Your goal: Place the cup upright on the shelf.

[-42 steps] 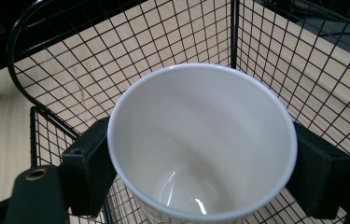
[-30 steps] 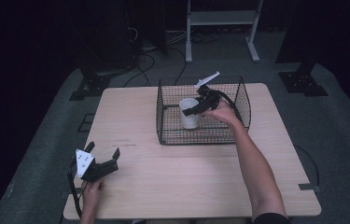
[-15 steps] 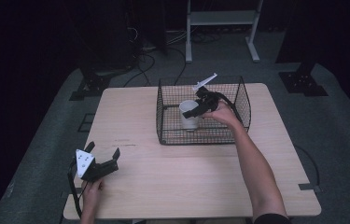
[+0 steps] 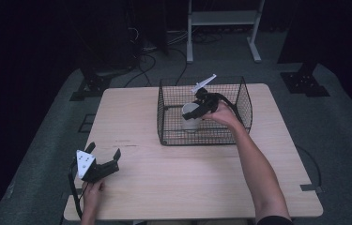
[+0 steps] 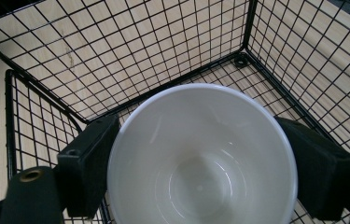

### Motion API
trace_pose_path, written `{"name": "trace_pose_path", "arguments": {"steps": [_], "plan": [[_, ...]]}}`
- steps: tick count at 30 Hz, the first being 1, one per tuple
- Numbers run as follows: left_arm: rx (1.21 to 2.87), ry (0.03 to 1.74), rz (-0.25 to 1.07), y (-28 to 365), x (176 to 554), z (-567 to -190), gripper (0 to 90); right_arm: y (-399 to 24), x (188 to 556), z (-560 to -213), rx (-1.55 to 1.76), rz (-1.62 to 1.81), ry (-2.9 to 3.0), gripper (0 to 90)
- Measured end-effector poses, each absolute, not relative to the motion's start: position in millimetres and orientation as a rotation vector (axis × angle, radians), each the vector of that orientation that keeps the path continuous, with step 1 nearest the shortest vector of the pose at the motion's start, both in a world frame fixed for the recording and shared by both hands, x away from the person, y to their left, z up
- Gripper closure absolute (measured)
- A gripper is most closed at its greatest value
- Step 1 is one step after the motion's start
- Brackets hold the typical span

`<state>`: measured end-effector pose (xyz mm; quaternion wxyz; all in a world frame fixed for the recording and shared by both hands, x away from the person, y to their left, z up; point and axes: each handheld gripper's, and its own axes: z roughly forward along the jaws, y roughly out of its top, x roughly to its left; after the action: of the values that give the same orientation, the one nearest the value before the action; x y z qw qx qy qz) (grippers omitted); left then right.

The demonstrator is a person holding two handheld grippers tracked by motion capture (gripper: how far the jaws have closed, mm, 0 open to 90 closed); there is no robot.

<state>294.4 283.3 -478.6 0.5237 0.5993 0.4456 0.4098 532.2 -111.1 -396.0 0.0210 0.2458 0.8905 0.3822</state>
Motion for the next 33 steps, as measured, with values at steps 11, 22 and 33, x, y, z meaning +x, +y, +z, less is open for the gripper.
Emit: {"name": "trace_pose_path", "arguments": {"steps": [11,22,33], "plan": [[1.434,1.068,0.98,283,294,-479,0.0,-111,531,-395,0.753,1.187,2.755,16.5],[1.431,1.071,0.978,284,295,-479,0.0,-116,528,-380,0.751,1.294,2.676,13.7],[1.433,1.068,0.98,284,295,-479,0.0,-129,522,-369,0.774,1.389,2.622,13.4]]}}
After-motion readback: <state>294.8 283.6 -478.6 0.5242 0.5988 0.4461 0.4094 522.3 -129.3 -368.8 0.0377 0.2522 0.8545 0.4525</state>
